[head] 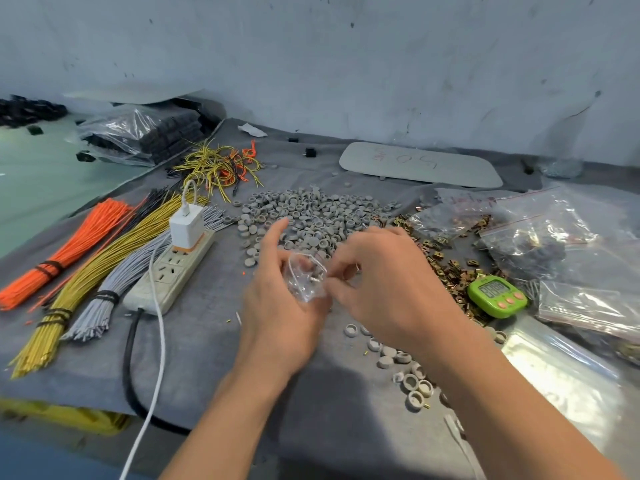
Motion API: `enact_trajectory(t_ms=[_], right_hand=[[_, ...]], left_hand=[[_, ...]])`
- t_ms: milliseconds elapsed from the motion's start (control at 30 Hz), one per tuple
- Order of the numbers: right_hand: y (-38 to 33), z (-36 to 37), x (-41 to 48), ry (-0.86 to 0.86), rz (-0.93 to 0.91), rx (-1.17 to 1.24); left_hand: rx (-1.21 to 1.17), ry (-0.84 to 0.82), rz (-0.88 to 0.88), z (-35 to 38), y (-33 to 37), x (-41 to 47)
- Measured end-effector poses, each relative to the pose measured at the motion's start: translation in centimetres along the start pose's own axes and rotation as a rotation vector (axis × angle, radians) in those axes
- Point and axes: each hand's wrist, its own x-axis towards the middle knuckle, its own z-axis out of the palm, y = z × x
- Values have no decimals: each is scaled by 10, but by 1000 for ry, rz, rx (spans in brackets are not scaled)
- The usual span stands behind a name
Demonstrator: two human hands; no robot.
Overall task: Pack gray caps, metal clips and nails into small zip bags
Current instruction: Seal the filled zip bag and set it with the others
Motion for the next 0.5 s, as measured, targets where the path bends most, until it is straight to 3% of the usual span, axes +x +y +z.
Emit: enact_trajectory(t_ms=[100, 167, 333, 433, 500], right_hand=[[2, 0, -1, -61, -138, -140], [2, 6, -3, -62, -138, -86], [21, 14, -8, 133, 180, 284], [39, 10, -9, 228, 321, 229], [47, 10, -11, 182, 378, 194]], left_hand=[[105, -106, 96, 6, 9, -6], [188, -140, 155, 8, 11, -10], [58, -84, 47, 8, 3, -4], [-154, -41, -52, 8, 1, 1], [-303, -8, -129, 5, 1, 4]])
